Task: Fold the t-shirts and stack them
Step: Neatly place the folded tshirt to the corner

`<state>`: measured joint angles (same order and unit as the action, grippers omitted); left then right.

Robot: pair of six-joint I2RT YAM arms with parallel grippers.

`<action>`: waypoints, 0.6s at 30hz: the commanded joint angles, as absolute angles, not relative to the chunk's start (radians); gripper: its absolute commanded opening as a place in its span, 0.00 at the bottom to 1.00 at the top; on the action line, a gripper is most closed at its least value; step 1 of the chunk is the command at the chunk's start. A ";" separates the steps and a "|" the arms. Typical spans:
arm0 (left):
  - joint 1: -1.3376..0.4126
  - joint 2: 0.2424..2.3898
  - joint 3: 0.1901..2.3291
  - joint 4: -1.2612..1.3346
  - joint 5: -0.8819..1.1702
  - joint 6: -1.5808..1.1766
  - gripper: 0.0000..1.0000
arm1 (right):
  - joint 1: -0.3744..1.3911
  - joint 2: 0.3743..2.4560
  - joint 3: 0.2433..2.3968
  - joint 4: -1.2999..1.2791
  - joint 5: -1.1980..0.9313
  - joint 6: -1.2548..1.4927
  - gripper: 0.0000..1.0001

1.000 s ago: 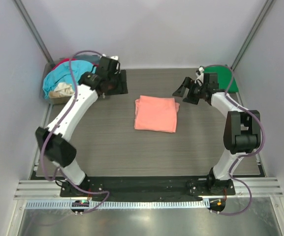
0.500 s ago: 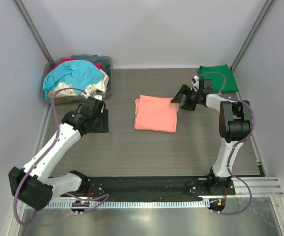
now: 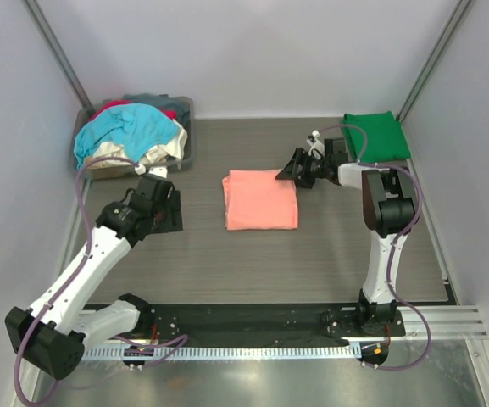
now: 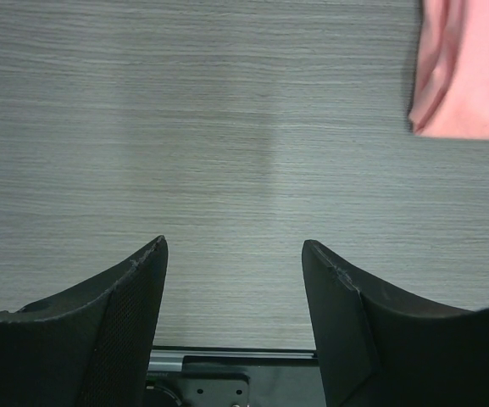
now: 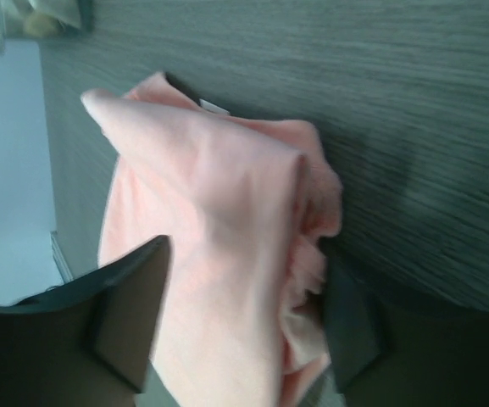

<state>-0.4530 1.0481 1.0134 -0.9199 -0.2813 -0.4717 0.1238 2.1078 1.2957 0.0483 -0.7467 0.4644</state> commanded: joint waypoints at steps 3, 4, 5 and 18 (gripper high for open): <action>-0.453 1.017 1.006 -0.887 -0.308 -0.485 0.66 | 0.152 2.187 1.276 -0.041 -0.798 0.468 0.57; -0.453 1.017 1.006 -0.885 -0.308 -0.485 0.66 | 0.156 2.187 1.272 -0.029 -0.823 0.475 0.54; -0.453 1.017 1.006 -0.884 -0.310 -0.485 0.66 | 0.160 2.187 1.269 -0.015 -0.842 0.483 0.42; -0.454 0.907 1.040 -0.969 -0.319 -0.489 0.66 | 0.147 2.040 1.268 -0.073 -0.850 0.392 0.01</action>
<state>-0.4530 0.9642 1.0092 -0.9386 -0.2893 -0.4732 0.1806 2.1429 1.2167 0.0921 -0.8902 0.5102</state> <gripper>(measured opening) 0.657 0.130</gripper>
